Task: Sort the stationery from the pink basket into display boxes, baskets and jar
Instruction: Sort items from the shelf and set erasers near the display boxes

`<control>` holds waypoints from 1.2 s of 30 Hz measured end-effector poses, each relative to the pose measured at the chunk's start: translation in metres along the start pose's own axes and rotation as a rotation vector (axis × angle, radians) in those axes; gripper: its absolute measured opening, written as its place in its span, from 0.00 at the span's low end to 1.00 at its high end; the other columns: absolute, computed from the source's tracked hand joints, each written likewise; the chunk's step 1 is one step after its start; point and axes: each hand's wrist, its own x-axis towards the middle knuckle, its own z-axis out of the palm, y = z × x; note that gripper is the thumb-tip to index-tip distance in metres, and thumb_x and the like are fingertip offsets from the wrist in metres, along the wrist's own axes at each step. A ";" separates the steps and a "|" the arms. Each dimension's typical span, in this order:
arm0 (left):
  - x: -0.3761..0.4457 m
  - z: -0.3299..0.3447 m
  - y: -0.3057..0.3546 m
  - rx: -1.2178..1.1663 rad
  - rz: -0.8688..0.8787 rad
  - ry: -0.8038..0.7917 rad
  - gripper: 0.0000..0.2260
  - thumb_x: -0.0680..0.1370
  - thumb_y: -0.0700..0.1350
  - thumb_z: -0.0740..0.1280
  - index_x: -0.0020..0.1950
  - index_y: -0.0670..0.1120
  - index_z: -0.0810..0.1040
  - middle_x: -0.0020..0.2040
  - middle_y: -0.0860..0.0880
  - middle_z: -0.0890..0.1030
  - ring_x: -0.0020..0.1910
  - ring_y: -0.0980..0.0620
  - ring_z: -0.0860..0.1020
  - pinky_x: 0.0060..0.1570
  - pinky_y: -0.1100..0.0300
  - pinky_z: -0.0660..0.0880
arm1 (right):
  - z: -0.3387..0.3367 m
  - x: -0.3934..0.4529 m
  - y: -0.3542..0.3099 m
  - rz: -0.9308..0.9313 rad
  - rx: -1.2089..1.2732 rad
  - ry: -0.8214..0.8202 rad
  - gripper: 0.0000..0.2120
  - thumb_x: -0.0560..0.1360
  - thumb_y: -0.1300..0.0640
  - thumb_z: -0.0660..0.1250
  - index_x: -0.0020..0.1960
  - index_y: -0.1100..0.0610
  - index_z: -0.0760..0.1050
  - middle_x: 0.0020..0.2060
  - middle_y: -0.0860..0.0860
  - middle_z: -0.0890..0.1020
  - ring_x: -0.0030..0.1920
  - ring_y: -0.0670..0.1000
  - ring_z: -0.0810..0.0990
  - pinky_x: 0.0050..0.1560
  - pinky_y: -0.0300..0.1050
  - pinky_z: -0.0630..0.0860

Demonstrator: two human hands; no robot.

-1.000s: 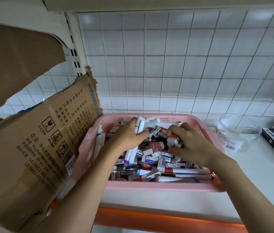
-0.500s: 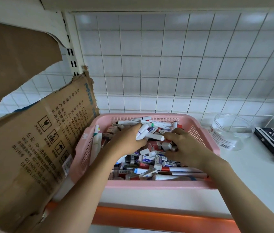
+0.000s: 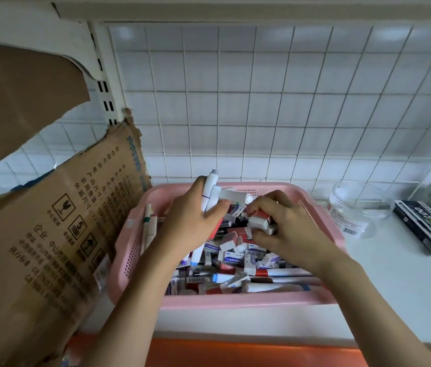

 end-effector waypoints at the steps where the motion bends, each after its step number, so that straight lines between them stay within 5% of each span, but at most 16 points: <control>1: -0.002 0.003 0.004 0.004 0.009 -0.006 0.13 0.77 0.49 0.65 0.61 0.49 0.70 0.38 0.52 0.78 0.37 0.54 0.77 0.36 0.65 0.70 | -0.004 -0.005 0.001 -0.005 0.000 0.036 0.15 0.69 0.57 0.72 0.55 0.51 0.76 0.49 0.49 0.71 0.44 0.46 0.72 0.47 0.29 0.67; 6: -0.005 0.026 0.042 0.041 0.036 0.034 0.06 0.77 0.52 0.64 0.52 0.57 0.71 0.31 0.53 0.73 0.29 0.57 0.72 0.27 0.67 0.64 | -0.046 -0.041 0.021 0.029 0.120 0.264 0.14 0.65 0.57 0.69 0.47 0.44 0.72 0.47 0.46 0.72 0.44 0.41 0.75 0.45 0.28 0.69; 9: -0.004 0.051 0.077 -0.024 0.105 0.074 0.05 0.76 0.51 0.65 0.44 0.53 0.71 0.31 0.52 0.72 0.28 0.56 0.70 0.27 0.67 0.64 | -0.078 -0.073 0.045 0.065 0.184 0.374 0.14 0.66 0.59 0.68 0.45 0.42 0.72 0.48 0.44 0.73 0.42 0.46 0.78 0.42 0.41 0.78; 14: -0.005 0.123 0.154 -0.108 0.158 0.080 0.12 0.75 0.51 0.67 0.54 0.47 0.76 0.38 0.47 0.79 0.35 0.51 0.74 0.32 0.66 0.69 | -0.129 -0.130 0.112 0.112 0.228 0.414 0.11 0.67 0.58 0.67 0.47 0.45 0.74 0.49 0.43 0.73 0.42 0.51 0.79 0.40 0.53 0.80; 20: -0.037 0.249 0.241 -0.138 0.099 -0.003 0.07 0.75 0.53 0.65 0.41 0.54 0.69 0.30 0.57 0.75 0.32 0.57 0.72 0.28 0.69 0.66 | -0.196 -0.210 0.206 0.133 0.181 0.355 0.10 0.67 0.52 0.64 0.47 0.42 0.73 0.48 0.42 0.74 0.38 0.50 0.79 0.40 0.53 0.79; 24: -0.063 0.309 0.271 -0.141 0.081 -0.079 0.05 0.73 0.54 0.65 0.45 0.61 0.69 0.33 0.60 0.76 0.35 0.60 0.74 0.32 0.70 0.67 | -0.223 -0.260 0.259 0.222 0.187 0.338 0.12 0.69 0.55 0.66 0.48 0.41 0.73 0.47 0.41 0.76 0.37 0.50 0.80 0.40 0.53 0.79; 32: -0.058 0.345 0.298 -0.166 0.026 -0.019 0.07 0.74 0.47 0.67 0.39 0.55 0.70 0.32 0.60 0.76 0.34 0.63 0.73 0.32 0.74 0.67 | -0.240 -0.299 0.315 0.287 0.187 0.341 0.18 0.72 0.65 0.70 0.49 0.43 0.73 0.48 0.42 0.76 0.39 0.47 0.80 0.41 0.52 0.79; 36: -0.045 0.351 0.309 -0.128 0.045 -0.017 0.05 0.75 0.46 0.67 0.42 0.53 0.72 0.31 0.59 0.76 0.33 0.67 0.74 0.31 0.76 0.66 | -0.247 -0.302 0.326 0.257 0.135 0.314 0.16 0.72 0.66 0.69 0.50 0.47 0.74 0.48 0.42 0.75 0.40 0.44 0.78 0.41 0.39 0.77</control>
